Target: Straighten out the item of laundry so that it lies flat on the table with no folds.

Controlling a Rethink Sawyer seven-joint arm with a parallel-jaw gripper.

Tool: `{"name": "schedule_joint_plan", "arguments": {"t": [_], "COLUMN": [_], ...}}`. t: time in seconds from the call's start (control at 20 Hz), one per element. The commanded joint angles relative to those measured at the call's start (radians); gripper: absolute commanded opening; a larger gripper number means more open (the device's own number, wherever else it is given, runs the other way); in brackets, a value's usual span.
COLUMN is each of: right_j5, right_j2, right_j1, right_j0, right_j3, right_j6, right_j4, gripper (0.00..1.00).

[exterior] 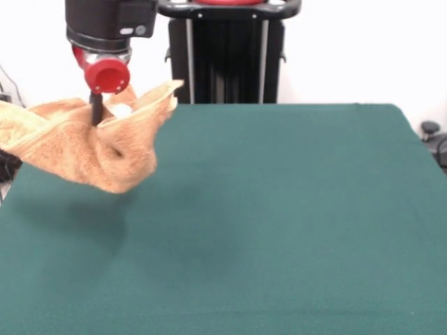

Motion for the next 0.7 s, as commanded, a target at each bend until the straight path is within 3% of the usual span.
{"name": "schedule_joint_plan", "arguments": {"t": [0.05,0.7], "right_j5": [-0.010,-0.106], "right_j2": [0.237,0.412], "right_j1": [-0.107,-0.309], "right_j0": [-0.017,-0.022], "right_j3": [0.164,0.425], "right_j6": [-0.284,-0.289], "right_j4": [-0.105,-0.300], "gripper": [0.00,0.00]}}
